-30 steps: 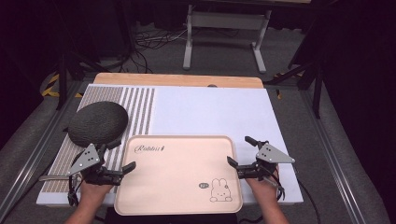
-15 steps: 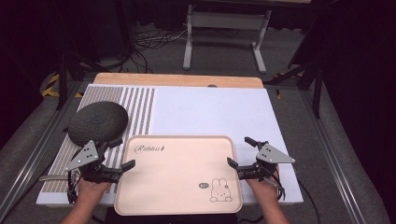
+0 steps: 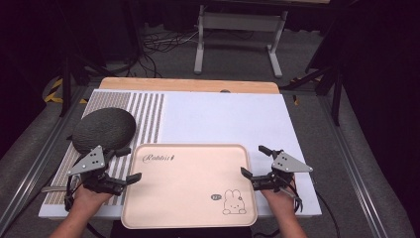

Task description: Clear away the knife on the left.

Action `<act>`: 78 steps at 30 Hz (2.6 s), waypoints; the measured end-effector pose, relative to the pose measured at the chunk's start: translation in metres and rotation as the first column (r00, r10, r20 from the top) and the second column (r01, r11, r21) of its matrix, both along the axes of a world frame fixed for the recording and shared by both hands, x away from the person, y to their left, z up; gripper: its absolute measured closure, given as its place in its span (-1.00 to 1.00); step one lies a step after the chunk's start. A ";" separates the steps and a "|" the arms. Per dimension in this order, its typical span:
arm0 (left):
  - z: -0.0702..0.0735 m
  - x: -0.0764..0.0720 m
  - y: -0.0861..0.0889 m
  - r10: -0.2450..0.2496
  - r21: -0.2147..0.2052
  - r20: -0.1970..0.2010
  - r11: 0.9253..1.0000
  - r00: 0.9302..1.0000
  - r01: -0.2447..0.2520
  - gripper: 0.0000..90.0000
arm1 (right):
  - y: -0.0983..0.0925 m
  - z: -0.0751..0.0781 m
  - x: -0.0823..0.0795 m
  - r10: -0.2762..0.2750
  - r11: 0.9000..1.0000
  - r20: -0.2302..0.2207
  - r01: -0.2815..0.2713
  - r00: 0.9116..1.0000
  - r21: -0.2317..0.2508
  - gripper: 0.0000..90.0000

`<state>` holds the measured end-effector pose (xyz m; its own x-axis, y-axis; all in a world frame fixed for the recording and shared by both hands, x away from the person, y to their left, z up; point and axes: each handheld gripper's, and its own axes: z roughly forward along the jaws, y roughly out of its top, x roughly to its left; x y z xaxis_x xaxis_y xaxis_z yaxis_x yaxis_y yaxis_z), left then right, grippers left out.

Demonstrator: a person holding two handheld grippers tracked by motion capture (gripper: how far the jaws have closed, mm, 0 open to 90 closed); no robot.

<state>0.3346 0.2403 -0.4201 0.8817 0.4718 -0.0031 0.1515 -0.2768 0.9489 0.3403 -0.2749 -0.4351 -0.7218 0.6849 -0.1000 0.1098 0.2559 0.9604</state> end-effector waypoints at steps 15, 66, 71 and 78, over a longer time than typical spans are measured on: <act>0.016 0.008 0.005 -0.040 0.125 -0.052 0.991 0.998 0.046 -0.74 | 0.000 0.000 0.001 0.008 1.000 -0.004 -0.008 1.000 -0.004 -0.93; 0.023 0.008 0.056 -0.080 0.582 -0.198 0.792 0.977 0.183 -0.61 | 0.004 -0.003 0.001 0.032 0.999 -0.008 -0.032 0.999 -0.027 -0.90; 0.018 0.011 0.064 -0.081 0.605 -0.231 0.768 0.969 0.209 -0.57 | 0.003 -0.003 0.001 0.035 0.999 -0.006 -0.035 0.999 -0.030 -0.90; 0.011 0.013 0.073 -0.062 0.649 -0.267 0.726 0.962 0.227 -0.56 | 0.005 -0.003 0.001 0.050 0.998 -0.012 -0.051 0.999 -0.032 -0.90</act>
<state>0.3478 0.3134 -0.4088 0.9546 0.2897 0.0686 0.2283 -0.8602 0.4560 0.3409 -0.2700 -0.4376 -0.7565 0.6441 -0.1136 0.1063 0.2925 0.9503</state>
